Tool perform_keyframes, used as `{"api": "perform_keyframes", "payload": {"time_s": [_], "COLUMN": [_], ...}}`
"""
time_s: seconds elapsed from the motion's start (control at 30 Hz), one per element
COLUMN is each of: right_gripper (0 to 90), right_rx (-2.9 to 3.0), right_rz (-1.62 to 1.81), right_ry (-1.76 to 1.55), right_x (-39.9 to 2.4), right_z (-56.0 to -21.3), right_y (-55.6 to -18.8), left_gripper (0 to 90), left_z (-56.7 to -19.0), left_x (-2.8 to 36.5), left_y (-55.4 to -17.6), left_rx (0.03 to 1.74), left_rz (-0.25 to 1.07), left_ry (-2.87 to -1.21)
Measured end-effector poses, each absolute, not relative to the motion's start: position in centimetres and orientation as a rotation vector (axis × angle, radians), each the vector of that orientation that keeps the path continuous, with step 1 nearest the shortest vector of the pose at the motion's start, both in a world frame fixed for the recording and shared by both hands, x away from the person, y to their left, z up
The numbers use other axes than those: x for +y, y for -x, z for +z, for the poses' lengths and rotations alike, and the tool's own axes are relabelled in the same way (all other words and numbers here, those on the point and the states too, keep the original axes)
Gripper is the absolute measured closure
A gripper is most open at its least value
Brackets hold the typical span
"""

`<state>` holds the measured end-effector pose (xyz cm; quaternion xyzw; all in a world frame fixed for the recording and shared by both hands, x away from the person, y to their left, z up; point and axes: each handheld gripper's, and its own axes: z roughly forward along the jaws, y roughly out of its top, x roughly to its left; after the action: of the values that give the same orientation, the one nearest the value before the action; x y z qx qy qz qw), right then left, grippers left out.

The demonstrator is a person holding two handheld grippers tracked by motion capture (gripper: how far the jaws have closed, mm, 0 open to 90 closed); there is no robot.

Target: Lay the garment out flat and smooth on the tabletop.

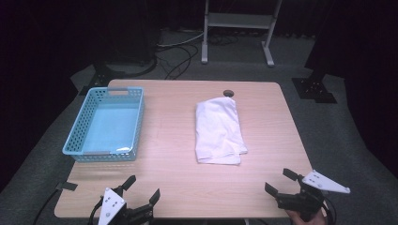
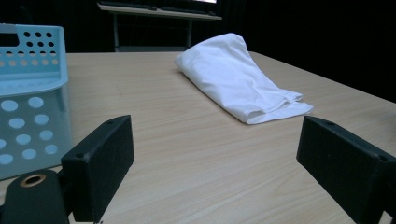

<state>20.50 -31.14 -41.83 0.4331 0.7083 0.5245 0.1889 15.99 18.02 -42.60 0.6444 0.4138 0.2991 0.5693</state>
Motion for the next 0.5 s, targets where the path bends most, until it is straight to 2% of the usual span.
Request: {"api": "perform_keyframes", "payload": {"time_s": [0.5], "right_gripper": [6.1], "right_rx": [2.197], "right_rz": [1.315], "right_ry": [-1.115], "right_x": [-23.4], "right_z": [-39.5], "right_y": [-29.8], "left_gripper": [10.5], "left_z": [-42.8], "left_x": [18.4], "left_y": [-16.3], "left_rx": [0.975], "left_rz": [0.690], "left_ry": [-1.519]}}
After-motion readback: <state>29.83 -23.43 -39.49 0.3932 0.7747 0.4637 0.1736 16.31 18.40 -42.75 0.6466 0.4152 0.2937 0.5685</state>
